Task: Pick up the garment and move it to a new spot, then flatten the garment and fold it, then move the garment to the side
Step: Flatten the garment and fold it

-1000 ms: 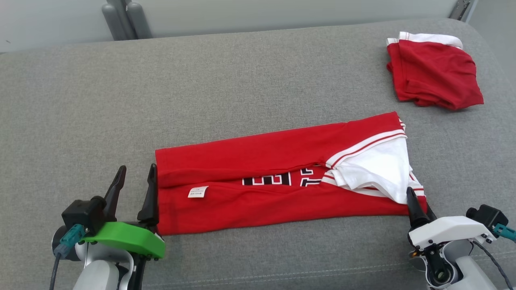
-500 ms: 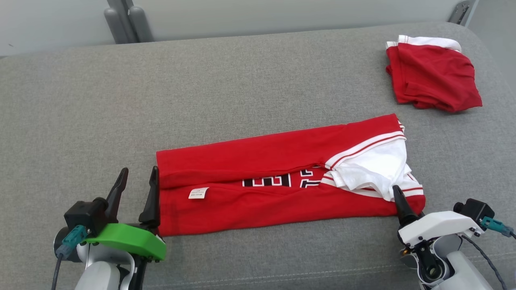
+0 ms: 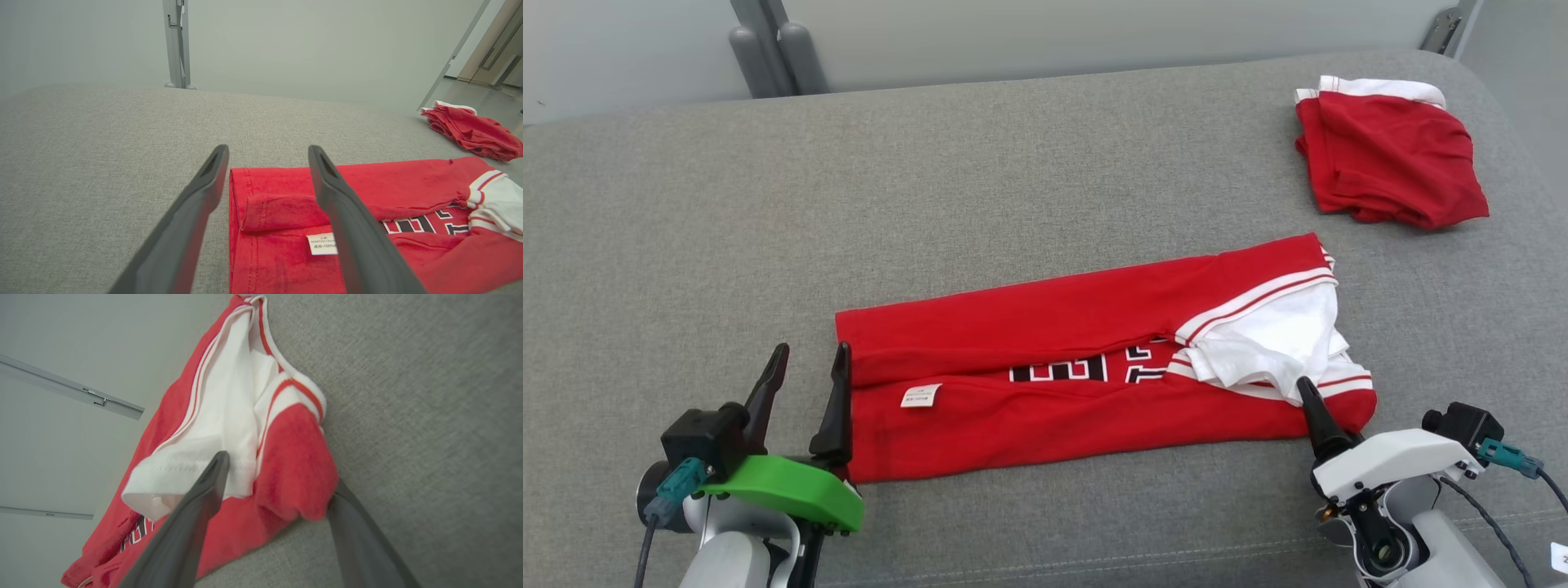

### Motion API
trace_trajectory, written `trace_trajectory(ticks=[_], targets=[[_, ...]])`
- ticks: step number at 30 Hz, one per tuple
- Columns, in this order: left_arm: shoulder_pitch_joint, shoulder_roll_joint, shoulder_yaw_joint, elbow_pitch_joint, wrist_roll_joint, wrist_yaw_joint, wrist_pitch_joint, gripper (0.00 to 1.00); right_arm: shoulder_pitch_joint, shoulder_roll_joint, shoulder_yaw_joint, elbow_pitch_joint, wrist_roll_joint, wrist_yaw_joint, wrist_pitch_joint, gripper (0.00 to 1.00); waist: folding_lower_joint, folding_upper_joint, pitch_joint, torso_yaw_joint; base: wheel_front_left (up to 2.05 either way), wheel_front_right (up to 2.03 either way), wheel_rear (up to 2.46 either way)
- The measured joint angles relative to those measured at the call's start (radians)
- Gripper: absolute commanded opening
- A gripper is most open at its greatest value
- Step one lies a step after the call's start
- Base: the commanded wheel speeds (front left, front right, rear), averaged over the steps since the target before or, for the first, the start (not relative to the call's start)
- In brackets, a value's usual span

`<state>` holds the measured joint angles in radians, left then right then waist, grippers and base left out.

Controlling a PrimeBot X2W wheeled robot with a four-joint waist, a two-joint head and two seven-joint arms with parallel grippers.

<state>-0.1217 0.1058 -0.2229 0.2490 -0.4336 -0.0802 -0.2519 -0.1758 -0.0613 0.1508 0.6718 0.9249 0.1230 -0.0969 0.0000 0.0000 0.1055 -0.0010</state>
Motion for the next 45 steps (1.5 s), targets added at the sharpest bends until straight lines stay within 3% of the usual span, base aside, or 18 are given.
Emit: trace_trajectory(ticks=[8, 9, 10, 12, 22, 29, 36, 45], targets=[[0.000, -0.003, 0.000, 0.002, 0.006, -0.008, 0.000, 1.00, 0.000, 0.004, 0.014, -0.003, 0.002, 0.000, -0.014, 1.00, 0.0000, 0.0000, -0.003, -0.003, 0.00, 0.00, 0.00], [0.000, -0.003, 0.000, 0.003, 0.006, -0.008, 0.000, 1.00, 0.000, 0.004, 0.016, -0.004, 0.002, 0.000, -0.014, 0.80, 0.0000, 0.0000, -0.003, -0.003, 0.00, 0.00, 0.00], [0.000, -0.003, 0.001, 0.003, 0.006, -0.008, 0.000, 1.00, -0.001, 0.004, 0.018, -0.004, 0.002, 0.000, -0.014, 0.43, 0.0000, 0.0000, -0.003, -0.003, 0.00, 0.00, 0.00], [0.000, -0.005, 0.001, 0.005, 0.006, -0.008, 0.000, 1.00, -0.001, 0.005, 0.021, -0.006, 0.007, 0.000, -0.018, 0.00, 0.0000, 0.0000, -0.002, 0.000, 0.00, 0.00, 0.00], [0.000, -0.014, 0.015, 0.005, 0.006, -0.009, 0.000, 1.00, -0.005, 0.003, 0.026, -0.025, 0.007, 0.000, -0.071, 0.00, 0.0000, 0.0000, 0.000, 0.008, 0.00, 0.00, 0.00], [0.000, -0.018, 0.018, 0.006, 0.009, -0.010, 0.000, 1.00, -0.018, -0.016, 0.083, -0.073, -0.032, 0.000, -0.098, 0.00, 0.0000, 0.0000, -0.005, 0.010, 0.00, 0.00, 0.00], [0.000, -0.025, 0.003, 0.019, 0.012, -0.018, 0.000, 1.00, -0.026, -0.092, 0.137, -0.101, -0.133, 0.000, -0.124, 0.00, 0.0000, 0.0000, -0.012, 0.033, 0.00, 0.00, 0.00], [0.000, -0.030, 0.002, 0.030, 0.012, -0.021, 0.000, 1.00, -0.040, -0.133, 0.200, -0.149, -0.204, 0.000, -0.136, 0.00, 0.0000, 0.0000, -0.024, 0.084, 0.00, 0.00, 0.00]])
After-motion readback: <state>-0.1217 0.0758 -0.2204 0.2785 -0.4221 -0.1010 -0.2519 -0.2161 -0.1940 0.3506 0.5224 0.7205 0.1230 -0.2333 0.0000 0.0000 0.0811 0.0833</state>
